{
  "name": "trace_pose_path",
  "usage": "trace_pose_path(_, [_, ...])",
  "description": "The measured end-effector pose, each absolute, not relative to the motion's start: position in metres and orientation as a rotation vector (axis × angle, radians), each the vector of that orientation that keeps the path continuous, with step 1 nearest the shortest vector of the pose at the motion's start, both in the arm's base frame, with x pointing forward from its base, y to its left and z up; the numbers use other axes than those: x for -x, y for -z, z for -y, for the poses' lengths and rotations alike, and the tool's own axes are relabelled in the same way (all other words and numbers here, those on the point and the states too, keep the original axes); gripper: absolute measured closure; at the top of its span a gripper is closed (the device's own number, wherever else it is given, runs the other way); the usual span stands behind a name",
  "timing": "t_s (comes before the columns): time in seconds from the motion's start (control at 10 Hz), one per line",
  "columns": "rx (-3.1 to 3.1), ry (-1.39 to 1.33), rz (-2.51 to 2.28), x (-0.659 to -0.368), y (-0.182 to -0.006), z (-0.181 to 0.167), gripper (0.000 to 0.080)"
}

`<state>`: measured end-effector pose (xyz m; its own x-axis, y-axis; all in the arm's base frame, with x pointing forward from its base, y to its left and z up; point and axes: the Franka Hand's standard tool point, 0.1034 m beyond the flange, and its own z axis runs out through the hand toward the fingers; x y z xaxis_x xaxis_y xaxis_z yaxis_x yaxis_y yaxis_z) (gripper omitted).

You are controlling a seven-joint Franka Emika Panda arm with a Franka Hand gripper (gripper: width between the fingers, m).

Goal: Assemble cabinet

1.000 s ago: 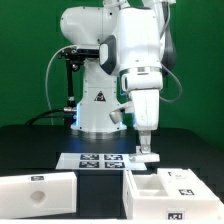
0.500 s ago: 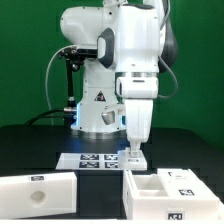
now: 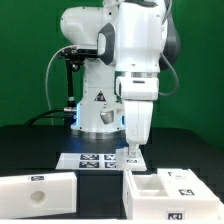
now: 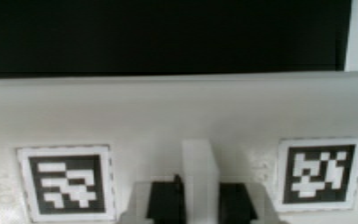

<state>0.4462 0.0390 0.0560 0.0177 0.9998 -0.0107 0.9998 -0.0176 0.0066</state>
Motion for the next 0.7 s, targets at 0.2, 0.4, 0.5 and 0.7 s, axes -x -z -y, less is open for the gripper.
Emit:
trace_pose_path(0.2, [-2.083, 0.016, -2.312, -0.459, -0.062, -0.048, 0.0735])
trace_pose_path(0.4, [-2.086, 0.018, -2.311, -0.458, -0.061, -0.047, 0.0735])
trace_pose_path(0.5, [-2.088, 0.018, -2.309, -0.458, -0.061, -0.047, 0.0735])
trace_pose_path(0.7, [-2.131, 0.010, -2.263, -0.463, -0.063, -0.051, 0.0735])
